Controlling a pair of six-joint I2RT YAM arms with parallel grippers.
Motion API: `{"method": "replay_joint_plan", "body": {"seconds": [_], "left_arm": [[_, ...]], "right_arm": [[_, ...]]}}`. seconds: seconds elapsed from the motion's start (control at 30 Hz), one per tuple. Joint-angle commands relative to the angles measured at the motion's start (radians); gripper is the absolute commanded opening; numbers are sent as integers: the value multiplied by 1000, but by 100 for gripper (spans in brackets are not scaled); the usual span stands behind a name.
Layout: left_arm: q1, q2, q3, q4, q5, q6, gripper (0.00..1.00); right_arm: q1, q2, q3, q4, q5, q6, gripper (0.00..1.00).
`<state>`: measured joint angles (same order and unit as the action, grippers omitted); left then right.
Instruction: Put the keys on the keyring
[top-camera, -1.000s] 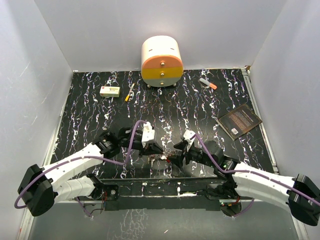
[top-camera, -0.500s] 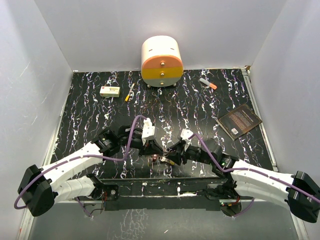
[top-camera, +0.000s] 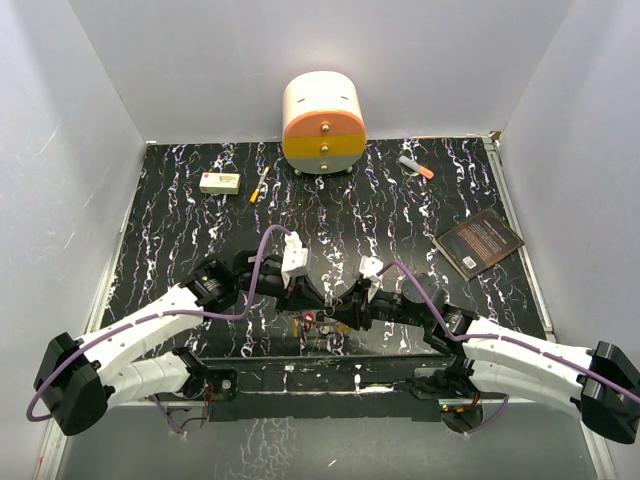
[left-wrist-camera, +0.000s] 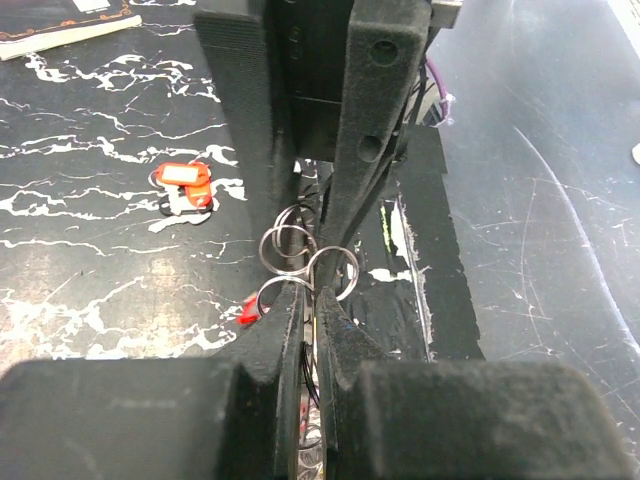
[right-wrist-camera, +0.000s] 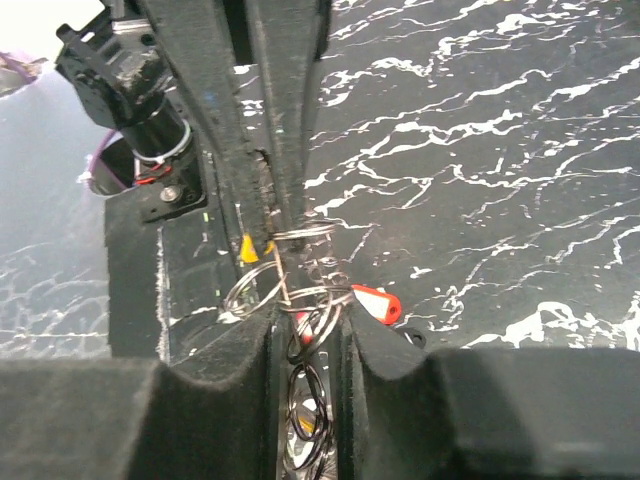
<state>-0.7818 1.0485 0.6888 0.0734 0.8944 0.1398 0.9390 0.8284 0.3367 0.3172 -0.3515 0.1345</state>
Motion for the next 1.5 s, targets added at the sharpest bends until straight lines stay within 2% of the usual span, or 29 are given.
{"method": "replay_joint_plan", "body": {"seconds": [0.0,0.27,0.33,0.5,0.6,0.73,0.9,1.2,1.47], "left_arm": [[-8,-47,41,14,56,14,0],[-7,-73,62,-109,-64,280,0],[-7,-81,63,-141,-78,368,0],[-8,-94,46,-134,-167,528,0],[-8,-102,31,-108,-198,617,0],[-8,-105,33,-108,-204,661,0],[-8,-144,-14,-112,-210,792,0],[-13,-283,-180,-85,-202,1209,0],[-14,-342,-238,-220,-156,1681,0]], "right_arm": [[2,-5,53,103,5,23,18],[6,-31,37,78,23,66,17],[6,-27,41,62,20,78,21],[6,-5,53,34,15,113,41],[5,-3,47,28,28,125,44],[6,-14,43,17,51,139,48],[6,-78,35,-47,106,158,53],[6,-221,-30,-106,249,233,54],[6,-157,-4,-135,252,269,53]]}}
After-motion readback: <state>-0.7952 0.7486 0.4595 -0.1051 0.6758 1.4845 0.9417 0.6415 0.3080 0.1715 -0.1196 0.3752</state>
